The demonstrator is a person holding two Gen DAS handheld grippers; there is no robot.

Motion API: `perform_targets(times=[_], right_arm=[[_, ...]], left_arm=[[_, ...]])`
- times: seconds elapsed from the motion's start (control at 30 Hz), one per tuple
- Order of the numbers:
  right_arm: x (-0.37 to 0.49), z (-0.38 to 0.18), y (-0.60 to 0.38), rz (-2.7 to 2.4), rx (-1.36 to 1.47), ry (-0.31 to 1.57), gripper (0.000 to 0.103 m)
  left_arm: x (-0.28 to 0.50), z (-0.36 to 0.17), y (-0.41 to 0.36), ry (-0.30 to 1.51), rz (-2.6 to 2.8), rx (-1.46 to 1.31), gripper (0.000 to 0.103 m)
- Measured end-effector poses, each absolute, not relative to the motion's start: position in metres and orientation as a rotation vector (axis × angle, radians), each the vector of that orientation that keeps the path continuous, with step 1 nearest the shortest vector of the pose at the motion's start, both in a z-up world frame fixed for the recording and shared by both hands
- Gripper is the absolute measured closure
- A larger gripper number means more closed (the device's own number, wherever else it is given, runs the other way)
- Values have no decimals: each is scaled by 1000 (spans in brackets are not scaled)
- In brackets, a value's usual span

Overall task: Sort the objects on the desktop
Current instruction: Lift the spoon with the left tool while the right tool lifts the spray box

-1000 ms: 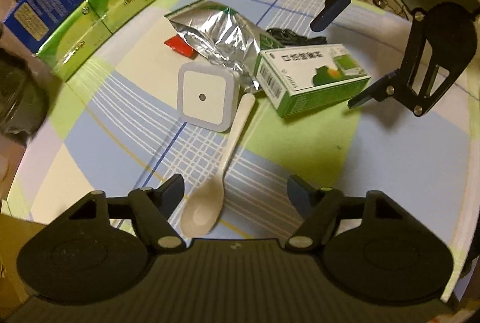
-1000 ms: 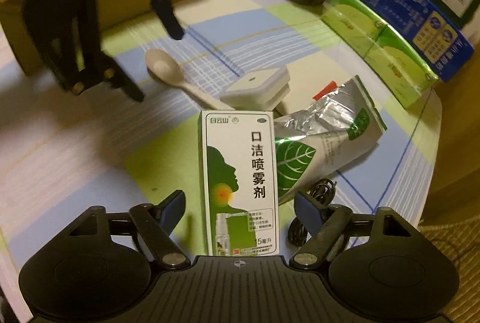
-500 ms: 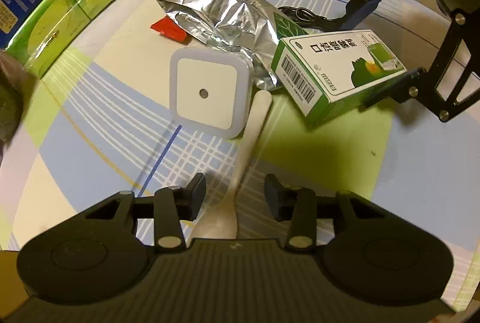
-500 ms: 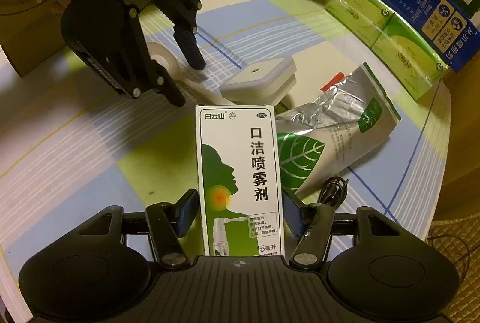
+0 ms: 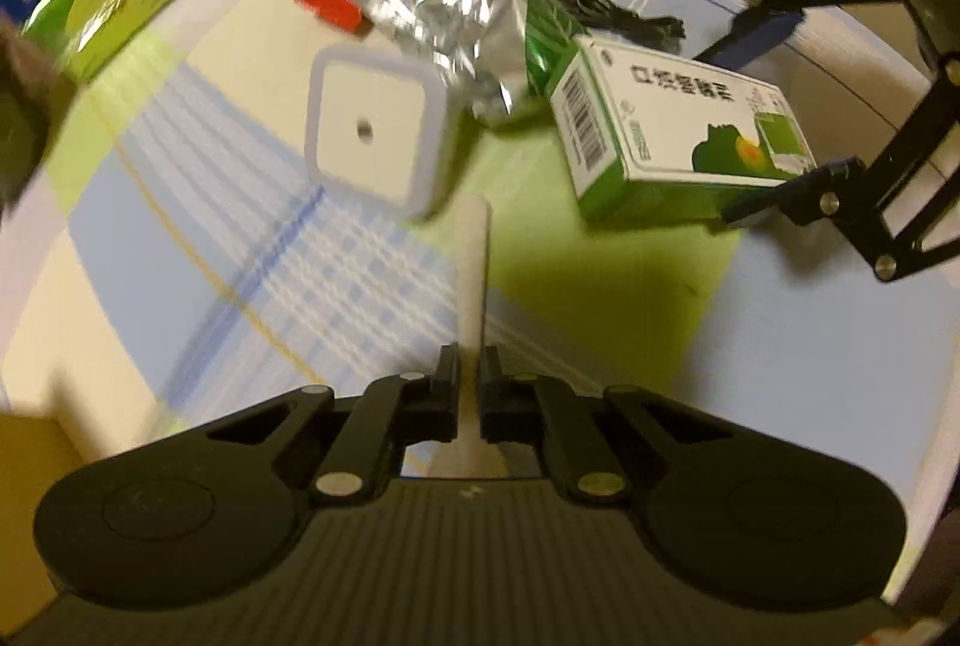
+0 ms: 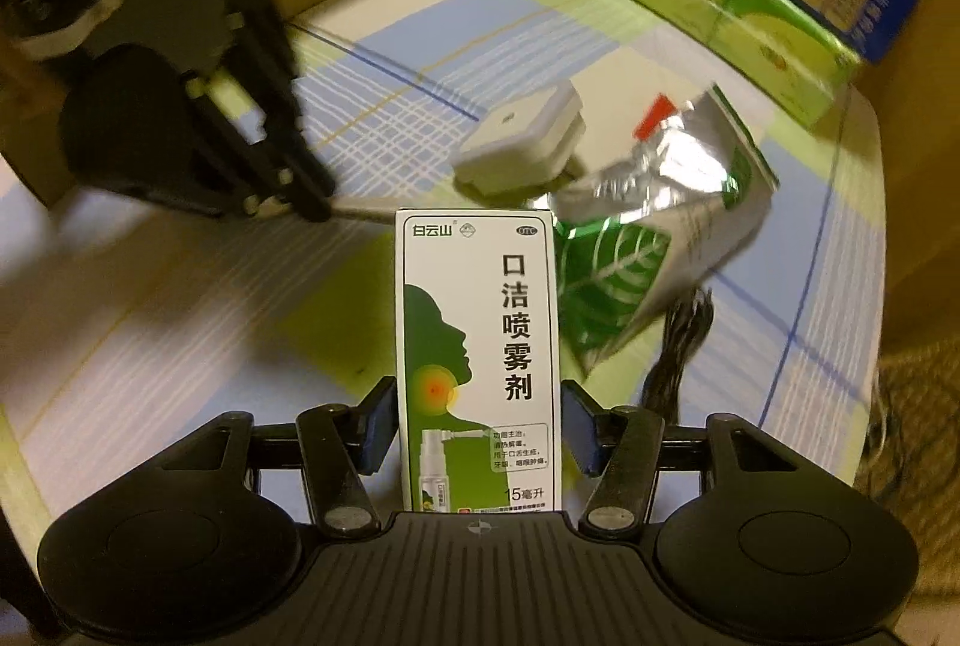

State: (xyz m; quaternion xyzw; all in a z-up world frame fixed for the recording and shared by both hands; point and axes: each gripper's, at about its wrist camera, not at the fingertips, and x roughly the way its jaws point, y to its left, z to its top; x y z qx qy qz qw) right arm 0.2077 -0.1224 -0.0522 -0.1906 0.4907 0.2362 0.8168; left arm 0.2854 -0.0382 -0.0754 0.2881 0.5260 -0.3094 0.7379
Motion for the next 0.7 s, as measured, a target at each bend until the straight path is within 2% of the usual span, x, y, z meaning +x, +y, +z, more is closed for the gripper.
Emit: perform_targets(times=[0.23, 0.43, 0.5, 0.63, 0.7], right_arm=[[173, -43, -121, 385, -191, 1129, 50], [148, -43, -118, 310, -85, 1132, 50], [139, -42, -118, 275, -58, 1117, 49], [119, -42, -113, 218, -34, 1062, 30], [110, -45, -113, 210, -2, 1037, 28]], left_arm=[[233, -69, -20, 1225, -542, 402, 100], [186, -66, -9, 1163, -457, 249, 96], [173, -64, -5, 1115, -433, 209, 83], [148, -55, 11, 1015, -371, 155, 77], [139, -51, 20, 981, -342, 108, 71]])
